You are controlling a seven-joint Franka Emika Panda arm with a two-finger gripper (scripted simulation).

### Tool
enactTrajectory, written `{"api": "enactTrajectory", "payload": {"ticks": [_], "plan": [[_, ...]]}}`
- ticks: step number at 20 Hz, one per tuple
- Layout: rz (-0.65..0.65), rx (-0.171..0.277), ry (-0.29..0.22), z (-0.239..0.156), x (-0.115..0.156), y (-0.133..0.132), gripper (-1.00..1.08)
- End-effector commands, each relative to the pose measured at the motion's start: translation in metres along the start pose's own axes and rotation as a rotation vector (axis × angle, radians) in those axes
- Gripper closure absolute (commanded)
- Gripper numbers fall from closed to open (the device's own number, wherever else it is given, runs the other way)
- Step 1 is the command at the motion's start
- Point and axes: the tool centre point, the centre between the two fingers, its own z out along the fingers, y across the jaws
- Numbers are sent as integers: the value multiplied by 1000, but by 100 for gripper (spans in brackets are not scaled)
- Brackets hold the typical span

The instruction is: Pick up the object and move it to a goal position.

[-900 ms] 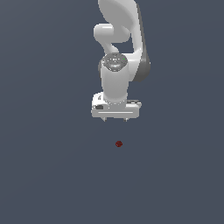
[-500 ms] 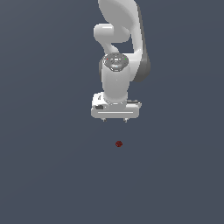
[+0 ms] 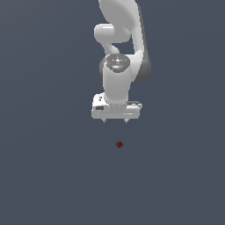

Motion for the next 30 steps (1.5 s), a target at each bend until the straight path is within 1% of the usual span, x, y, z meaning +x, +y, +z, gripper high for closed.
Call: {"api": "enactTrajectory", "payload": {"ticks": [1, 9, 21, 30], "plan": [[12, 0, 0, 3, 2, -1, -92], [109, 4, 0, 23, 16, -7, -92], [342, 6, 2, 78, 46, -21, -92], [418, 4, 3, 97, 54, -26, -92]]}}
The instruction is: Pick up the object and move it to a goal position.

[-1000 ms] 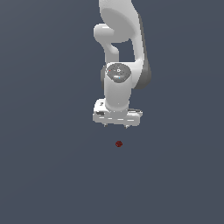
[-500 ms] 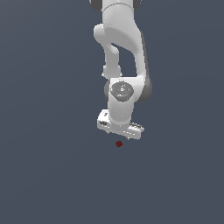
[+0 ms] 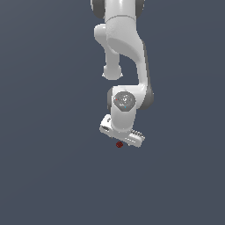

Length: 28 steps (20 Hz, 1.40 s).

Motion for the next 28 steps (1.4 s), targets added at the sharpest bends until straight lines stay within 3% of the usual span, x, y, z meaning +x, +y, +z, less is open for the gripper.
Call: {"api": "enactTrajectory", "payload": {"ticks": [1, 21, 22, 28], "plan": [[10, 0, 1, 2, 1, -1, -92], [11, 0, 1, 52, 1, -1, -92], [11, 0, 1, 52, 1, -1, 108], [11, 0, 1, 52, 1, -1, 108]]}}
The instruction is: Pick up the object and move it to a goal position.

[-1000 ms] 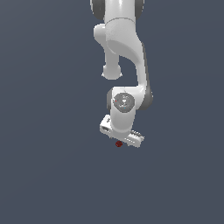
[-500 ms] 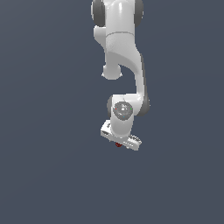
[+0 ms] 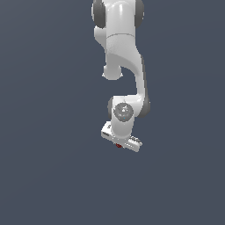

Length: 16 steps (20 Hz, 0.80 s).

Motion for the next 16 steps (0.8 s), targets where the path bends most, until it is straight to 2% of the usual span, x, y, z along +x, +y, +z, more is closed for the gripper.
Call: {"api": "enactTrajectory", "payload": {"ticks": [1, 9, 16], "plan": [[0, 0, 0, 0, 0, 0, 108], [0, 0, 0, -9, 2, 2, 108], [0, 0, 0, -52, 12, 13, 108]]}}
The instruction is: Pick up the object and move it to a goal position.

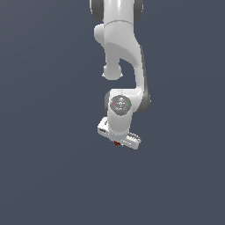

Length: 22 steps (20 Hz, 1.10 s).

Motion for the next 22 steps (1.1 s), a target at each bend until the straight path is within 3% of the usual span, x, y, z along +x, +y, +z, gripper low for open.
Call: {"api": "enactTrajectory", "payload": {"ticks": [1, 12, 22], "plan": [[1, 1, 1, -21, 5, 5, 108], [1, 1, 1, -111, 28, 26, 108], [1, 1, 1, -127, 33, 29, 108]]}}
